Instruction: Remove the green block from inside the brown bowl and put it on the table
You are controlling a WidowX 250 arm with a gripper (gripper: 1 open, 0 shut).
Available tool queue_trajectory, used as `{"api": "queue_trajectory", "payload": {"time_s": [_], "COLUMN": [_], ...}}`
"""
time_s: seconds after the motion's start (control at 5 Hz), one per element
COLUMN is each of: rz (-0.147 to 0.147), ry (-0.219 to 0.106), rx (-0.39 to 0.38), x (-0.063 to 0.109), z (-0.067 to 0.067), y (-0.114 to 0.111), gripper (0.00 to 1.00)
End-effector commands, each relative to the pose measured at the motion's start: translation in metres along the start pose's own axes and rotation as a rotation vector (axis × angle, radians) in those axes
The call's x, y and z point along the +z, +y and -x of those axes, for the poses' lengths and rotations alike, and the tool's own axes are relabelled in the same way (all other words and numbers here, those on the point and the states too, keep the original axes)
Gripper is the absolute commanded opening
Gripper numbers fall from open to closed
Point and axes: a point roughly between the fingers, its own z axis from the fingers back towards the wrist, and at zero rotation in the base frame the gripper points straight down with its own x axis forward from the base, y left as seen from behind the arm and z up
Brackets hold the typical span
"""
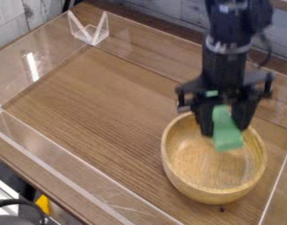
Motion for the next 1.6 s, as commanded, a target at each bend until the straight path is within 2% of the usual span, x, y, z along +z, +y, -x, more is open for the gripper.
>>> {"api": "queue_trajectory", "payload": {"time_s": [0.0,0.2,0.4,0.6,0.8,1.0,1.4], "rz": [0.062,0.066,0.058,0.038,0.008,-0.018,-0.031], "ry": [-0.022,-0.031,-0.037,-0.049,-0.065,-0.068,-0.088], "rx": [-0.051,-0.061,-0.051,0.039,0.091,0.054,0.09], "x": [0.041,0.066,0.083,0.087,0.079,0.064,0.06], "z": [-0.002,-0.012,-0.025,-0.043,-0.056,-0.045,-0.052], "y": [-0.006,0.002,0.019,0.052,0.091,0.105,0.104], "gripper": [0.0,0.0,0.0,0.0,0.0,0.0,0.0]}}
